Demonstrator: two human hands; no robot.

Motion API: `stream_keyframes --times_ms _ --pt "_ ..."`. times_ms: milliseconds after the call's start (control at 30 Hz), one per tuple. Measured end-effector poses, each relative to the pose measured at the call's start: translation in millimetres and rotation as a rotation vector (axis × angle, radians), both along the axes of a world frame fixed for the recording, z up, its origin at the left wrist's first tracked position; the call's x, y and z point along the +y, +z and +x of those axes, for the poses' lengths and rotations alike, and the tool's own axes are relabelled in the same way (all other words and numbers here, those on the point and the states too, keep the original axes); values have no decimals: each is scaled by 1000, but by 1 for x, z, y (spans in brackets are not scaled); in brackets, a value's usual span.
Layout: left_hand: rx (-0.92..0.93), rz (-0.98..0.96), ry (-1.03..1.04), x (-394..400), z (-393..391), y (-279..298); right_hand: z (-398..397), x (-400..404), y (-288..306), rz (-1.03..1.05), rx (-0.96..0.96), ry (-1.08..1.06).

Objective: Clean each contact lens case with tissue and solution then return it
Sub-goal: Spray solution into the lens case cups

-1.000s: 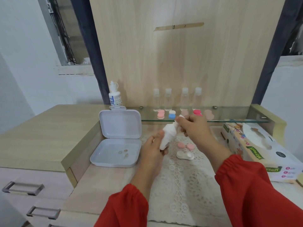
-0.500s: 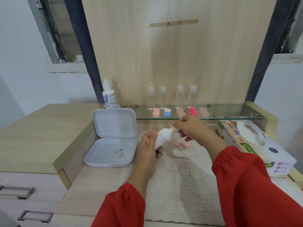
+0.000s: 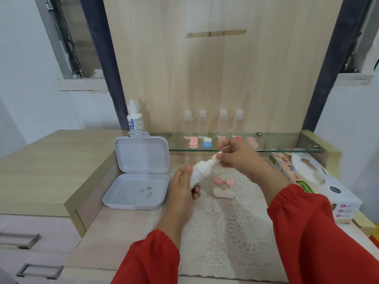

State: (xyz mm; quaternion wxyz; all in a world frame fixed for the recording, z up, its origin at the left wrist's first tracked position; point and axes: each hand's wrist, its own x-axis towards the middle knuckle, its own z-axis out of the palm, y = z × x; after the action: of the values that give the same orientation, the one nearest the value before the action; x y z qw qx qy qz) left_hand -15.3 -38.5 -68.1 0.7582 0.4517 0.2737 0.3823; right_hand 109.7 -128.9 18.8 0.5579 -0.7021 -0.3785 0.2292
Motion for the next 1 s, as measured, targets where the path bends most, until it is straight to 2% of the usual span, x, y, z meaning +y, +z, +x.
stream_keyframes --times_ms 100,167,267,433,667,833,933,1000 --pt "-30 -44 30 2 -1 0 1 2 -3 166 86 -70" --pt "-55 -69 65 4 -1 -1 5 6 -10 185 119 -164" --pt "-121 -137 96 7 -2 -2 6 12 -31 43 35 -222" --pt "-202 -219 97 11 -3 -2 -7 30 -64 -186 -294 -115" --pt "-202 -240 92 11 -4 -1 -5 36 -71 -231 -374 -70" --pt "-199 -262 97 10 -5 1 3 27 -66 -217 -311 -6" --pt "-211 -263 79 8 -6 2 8 10 -60 -105 -246 -111" --pt "-239 -267 79 7 -7 3 9 -9 -58 -103 -214 -154"
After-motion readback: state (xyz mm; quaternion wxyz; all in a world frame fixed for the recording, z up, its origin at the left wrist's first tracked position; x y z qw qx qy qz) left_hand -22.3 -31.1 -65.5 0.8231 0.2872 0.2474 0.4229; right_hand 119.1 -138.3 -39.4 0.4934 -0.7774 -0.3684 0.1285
